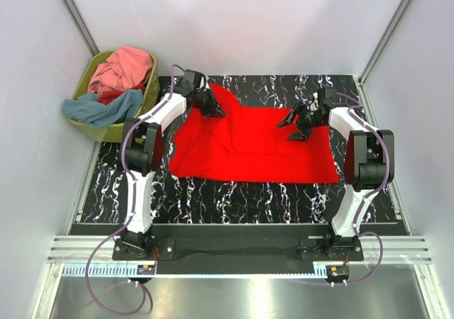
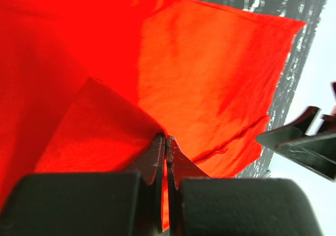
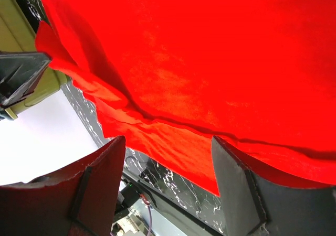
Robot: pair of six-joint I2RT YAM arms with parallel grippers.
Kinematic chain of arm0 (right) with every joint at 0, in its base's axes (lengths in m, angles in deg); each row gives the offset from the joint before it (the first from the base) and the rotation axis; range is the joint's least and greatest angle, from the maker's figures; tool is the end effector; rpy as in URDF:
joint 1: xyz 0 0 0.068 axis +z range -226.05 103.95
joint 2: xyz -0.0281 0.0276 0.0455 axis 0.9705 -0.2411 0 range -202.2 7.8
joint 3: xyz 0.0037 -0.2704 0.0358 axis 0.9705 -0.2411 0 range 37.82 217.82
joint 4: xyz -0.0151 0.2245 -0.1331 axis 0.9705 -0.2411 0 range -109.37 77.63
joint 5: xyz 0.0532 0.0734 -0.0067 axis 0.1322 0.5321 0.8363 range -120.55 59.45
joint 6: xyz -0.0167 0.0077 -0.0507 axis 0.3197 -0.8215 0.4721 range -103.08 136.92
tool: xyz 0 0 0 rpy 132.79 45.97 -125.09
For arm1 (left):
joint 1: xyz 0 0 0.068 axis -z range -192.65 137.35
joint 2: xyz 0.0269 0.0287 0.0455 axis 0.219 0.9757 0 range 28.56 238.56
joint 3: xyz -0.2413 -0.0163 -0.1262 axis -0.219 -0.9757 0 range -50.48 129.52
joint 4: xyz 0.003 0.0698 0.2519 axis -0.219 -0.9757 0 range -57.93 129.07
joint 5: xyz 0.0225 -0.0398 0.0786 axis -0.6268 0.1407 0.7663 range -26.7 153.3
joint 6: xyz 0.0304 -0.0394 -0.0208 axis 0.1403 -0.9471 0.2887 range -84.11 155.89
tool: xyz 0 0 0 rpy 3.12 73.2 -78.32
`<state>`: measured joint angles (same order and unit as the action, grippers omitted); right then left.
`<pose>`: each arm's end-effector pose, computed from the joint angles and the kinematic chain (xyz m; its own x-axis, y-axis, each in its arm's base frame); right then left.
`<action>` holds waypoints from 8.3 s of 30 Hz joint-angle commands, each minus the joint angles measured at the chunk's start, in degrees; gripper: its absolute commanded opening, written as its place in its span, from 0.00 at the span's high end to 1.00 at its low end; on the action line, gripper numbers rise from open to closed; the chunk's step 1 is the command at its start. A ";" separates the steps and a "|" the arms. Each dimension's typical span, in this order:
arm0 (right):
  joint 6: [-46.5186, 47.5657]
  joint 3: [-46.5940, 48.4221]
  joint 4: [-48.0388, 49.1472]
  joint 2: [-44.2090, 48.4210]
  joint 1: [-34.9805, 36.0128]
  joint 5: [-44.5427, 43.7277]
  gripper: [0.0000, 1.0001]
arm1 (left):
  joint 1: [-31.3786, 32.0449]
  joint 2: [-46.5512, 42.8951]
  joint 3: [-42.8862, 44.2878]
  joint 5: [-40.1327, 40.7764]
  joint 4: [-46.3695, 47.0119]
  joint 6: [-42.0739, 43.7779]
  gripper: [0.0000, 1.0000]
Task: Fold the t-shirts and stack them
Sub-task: Fold the tshirt
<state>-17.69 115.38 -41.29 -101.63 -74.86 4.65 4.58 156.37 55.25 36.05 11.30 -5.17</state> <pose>0.3973 0.0287 0.1941 -0.8876 0.4458 -0.1159 0.2502 0.6778 0.6913 0.4722 -0.1635 0.2049 -0.9087 -0.3296 -0.2563 -0.0683 0.7230 -0.6875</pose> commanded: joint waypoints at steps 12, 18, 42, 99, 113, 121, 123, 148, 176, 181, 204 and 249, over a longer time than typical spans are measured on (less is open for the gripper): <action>-0.90 1.81 1.33 -1.67 0.30 2.33 0.27 | 1.13 2.36 6.94 -0.36 2.46 -2.10 1.00; -0.46 1.37 1.15 -2.28 0.39 2.86 0.27 | 0.87 3.24 7.91 0.52 2.46 -1.75 1.00; 3.41 9.27 -2.63 -3.60 6.89 1.37 0.25 | -9.76 -25.59 -29.86 5.97 -12.84 20.49 0.48; -1.08 -13.31 -12.65 6.25 -17.00 -31.42 0.63 | -17.15 -23.66 -42.54 16.35 -16.71 23.13 0.99; 0.94 -14.90 -12.11 6.59 -22.99 -26.33 0.60 | -17.15 -29.89 -46.49 16.26 -17.23 20.93 0.96; 5.25 -7.70 -12.91 18.28 -17.38 -21.76 0.41 | -17.15 -41.13 -46.67 13.36 -17.14 20.23 0.59; 5.43 -3.66 -12.91 17.59 -10.73 -21.58 0.34 | -17.15 -43.07 -45.62 12.75 -17.05 20.23 0.58; 15.80 52.16 -16.77 -30.13 35.10 -28.96 0.47 | -17.15 -36.84 -50.36 7.56 -12.13 23.04 0.60; 16.42 59.19 -20.73 -38.84 38.01 -30.28 0.69 | -17.23 -35.44 -52.12 9.14 -11.87 23.74 0.64; 16.77 62.27 -23.18 -39.63 37.92 -33.79 0.90 | -18.46 -35.26 -52.21 9.84 -12.05 23.83 0.64; 18.88 53.84 -26.27 -29.70 31.42 -45.75 1.00 | -18.99 -33.33 -52.21 10.54 -12.31 23.13 0.69; 16.50 2.63 -17.22 5.09 12.27 -28.87 0.36 | -11.17 -24.38 -35.78 -5.36 0.08 12.06 0.65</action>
<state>-0.93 123.20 -60.83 -100.58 -57.35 -27.86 -8.25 128.90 15.45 34.68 6.06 10.44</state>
